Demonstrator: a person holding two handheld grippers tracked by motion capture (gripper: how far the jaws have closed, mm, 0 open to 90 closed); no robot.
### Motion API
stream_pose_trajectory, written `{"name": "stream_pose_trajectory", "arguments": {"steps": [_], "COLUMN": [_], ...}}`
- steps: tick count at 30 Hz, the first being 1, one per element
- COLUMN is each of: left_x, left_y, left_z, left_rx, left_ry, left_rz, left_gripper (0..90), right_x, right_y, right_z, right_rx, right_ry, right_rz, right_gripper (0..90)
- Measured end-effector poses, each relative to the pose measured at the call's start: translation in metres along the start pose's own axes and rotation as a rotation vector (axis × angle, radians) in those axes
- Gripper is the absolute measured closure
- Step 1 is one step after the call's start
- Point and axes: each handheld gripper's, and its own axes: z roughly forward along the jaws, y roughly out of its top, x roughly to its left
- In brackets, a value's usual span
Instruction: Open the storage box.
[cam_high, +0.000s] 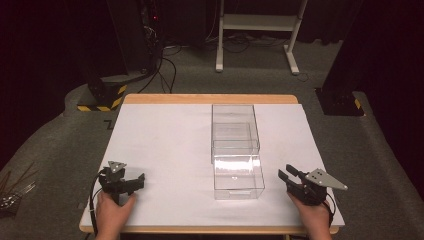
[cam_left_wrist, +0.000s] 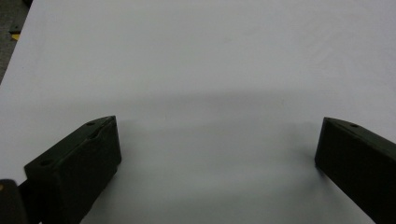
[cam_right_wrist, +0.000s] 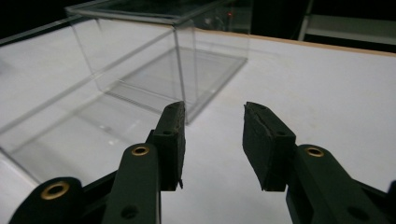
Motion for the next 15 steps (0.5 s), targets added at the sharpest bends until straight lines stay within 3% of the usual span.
{"name": "stream_pose_trajectory", "arguments": {"steps": [6,9,15], "left_x": [0.000,0.000,0.000], "left_y": [0.000,0.000,0.000], "left_z": [0.000,0.000,0.000], "left_rx": [0.000,0.000,0.000], "left_ry": [0.000,0.000,0.000], "left_rz": [0.000,0.000,0.000], "left_gripper": [0.5,0.5,0.5], "right_x": [-0.005,-0.007,-0.007], "right_y": [-0.007,-0.012,-0.019], "right_z": [0.003,0.007,0.016], "right_rx": [0.050,0.118,0.211], "right_ry": [-0.067,-0.141,-0.186], "right_rz": [-0.014,-0.030,-0.043], "right_gripper": [54.7,50.0,44.9]}}
